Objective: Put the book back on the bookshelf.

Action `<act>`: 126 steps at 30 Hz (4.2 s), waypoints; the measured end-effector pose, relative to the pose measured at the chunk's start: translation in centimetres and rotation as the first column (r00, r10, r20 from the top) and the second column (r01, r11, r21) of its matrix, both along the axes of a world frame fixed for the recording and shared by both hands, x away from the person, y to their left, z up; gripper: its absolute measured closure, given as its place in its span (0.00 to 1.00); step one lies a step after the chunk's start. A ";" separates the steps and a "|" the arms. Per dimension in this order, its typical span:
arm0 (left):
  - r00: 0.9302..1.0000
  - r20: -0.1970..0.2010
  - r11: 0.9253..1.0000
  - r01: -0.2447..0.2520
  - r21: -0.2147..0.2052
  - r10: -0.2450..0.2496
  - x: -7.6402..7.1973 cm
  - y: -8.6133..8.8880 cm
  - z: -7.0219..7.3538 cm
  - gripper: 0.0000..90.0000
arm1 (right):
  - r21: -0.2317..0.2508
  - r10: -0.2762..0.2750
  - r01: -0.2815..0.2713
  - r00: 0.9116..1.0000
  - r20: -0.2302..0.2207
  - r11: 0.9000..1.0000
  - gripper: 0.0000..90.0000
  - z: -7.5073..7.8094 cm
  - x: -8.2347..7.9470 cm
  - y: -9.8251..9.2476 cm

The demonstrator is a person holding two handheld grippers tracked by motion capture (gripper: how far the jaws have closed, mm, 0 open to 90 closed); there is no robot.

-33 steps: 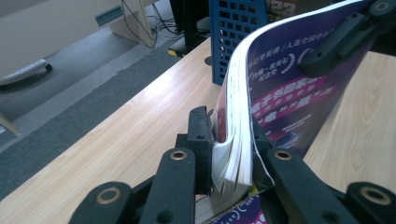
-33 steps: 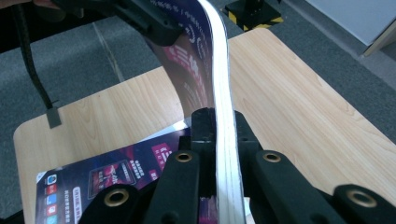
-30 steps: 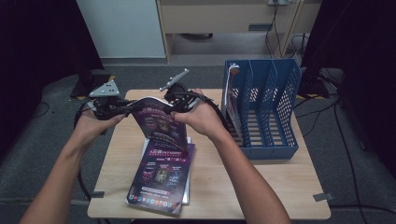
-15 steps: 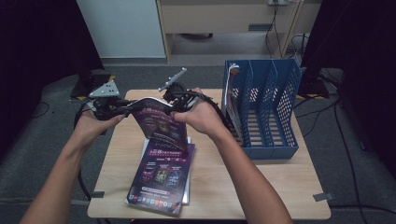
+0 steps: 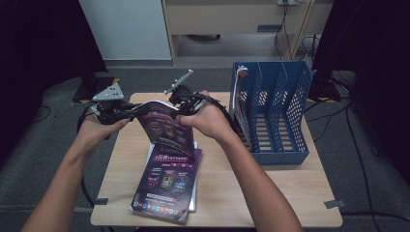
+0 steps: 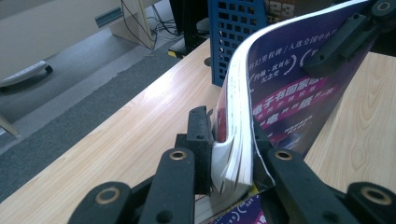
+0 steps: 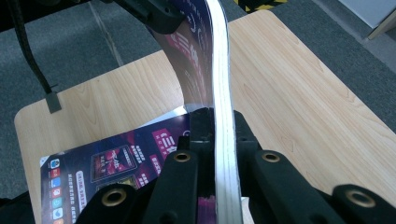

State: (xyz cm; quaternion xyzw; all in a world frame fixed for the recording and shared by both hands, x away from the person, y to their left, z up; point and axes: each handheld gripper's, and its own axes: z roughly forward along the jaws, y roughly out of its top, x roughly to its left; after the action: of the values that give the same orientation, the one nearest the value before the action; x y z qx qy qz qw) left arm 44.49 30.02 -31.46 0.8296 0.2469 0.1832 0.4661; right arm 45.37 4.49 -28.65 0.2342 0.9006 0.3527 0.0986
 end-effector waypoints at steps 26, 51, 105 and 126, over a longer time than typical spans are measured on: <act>0.998 0.043 0.998 -0.038 -0.051 0.040 -0.1 -0.1 -0.2 0.49 | 0.034 -0.021 0.020 1.000 0.021 0.999 0.94 0.9 -0.1 -1.5; 0.990 0.018 0.990 -0.138 0.014 0.138 -2.0 -3.1 -6.5 0.04 | 0.093 -0.056 0.055 0.998 0.007 0.994 0.94 2.1 -2.7 -8.4; 0.960 -0.070 0.958 -0.262 0.113 0.271 -5.2 0.0 -16.2 0.06 | 0.151 0.177 -0.177 0.984 0.014 0.972 0.94 2.1 -4.2 -19.5; 0.953 -0.088 0.954 -0.281 0.101 0.290 -4.9 0.3 -16.5 0.06 | 0.121 0.163 -0.165 0.986 0.023 0.979 0.94 3.4 -5.1 -23.1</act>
State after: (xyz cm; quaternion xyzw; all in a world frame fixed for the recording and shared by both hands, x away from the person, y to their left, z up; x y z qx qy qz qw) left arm 39.57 30.28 -47.93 0.8129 0.3794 0.2168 0.3850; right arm 40.32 -18.62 -25.27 0.1623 0.8929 0.4156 0.0607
